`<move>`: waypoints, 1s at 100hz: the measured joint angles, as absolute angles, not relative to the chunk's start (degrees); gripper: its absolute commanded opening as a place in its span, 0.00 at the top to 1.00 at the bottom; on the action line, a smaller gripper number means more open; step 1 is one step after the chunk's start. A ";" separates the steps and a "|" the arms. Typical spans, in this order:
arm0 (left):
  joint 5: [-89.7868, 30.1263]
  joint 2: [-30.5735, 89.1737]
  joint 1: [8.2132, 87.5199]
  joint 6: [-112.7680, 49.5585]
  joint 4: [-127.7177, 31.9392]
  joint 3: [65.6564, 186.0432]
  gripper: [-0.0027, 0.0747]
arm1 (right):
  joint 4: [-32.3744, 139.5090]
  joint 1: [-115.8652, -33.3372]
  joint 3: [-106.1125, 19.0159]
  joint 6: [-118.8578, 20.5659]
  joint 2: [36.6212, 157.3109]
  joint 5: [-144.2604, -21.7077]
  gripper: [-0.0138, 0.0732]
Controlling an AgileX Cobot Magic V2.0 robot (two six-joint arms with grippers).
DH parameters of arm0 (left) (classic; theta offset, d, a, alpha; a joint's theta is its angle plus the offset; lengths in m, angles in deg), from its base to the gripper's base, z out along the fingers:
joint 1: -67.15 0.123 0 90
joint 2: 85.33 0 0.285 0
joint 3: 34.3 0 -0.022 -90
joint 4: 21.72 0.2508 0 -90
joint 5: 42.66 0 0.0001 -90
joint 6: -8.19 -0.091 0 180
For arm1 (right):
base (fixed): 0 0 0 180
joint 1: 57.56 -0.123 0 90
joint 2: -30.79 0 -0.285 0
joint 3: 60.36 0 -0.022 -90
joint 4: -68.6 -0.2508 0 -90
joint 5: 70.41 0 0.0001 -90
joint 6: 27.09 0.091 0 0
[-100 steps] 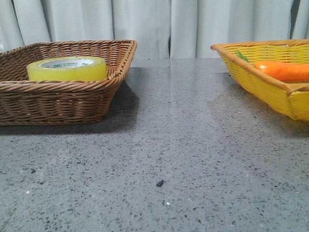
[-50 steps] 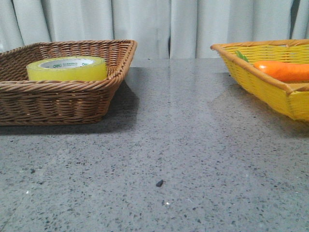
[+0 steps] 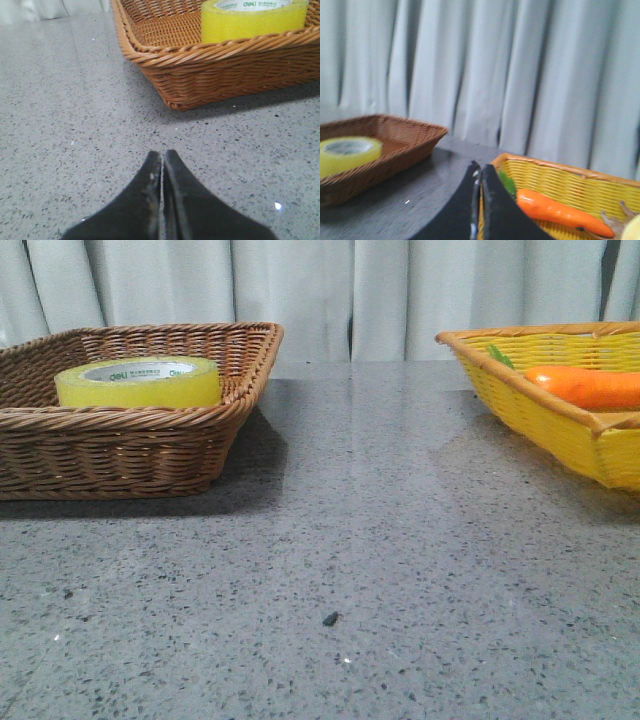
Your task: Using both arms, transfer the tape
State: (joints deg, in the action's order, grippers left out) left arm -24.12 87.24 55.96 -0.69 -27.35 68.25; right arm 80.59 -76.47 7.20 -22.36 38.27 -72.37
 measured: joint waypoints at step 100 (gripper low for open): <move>-24.12 87.24 55.96 -0.69 -27.35 68.25 0.99 | 69.32 -52.35 17.44 -26.09 37.93 -89.31 0.93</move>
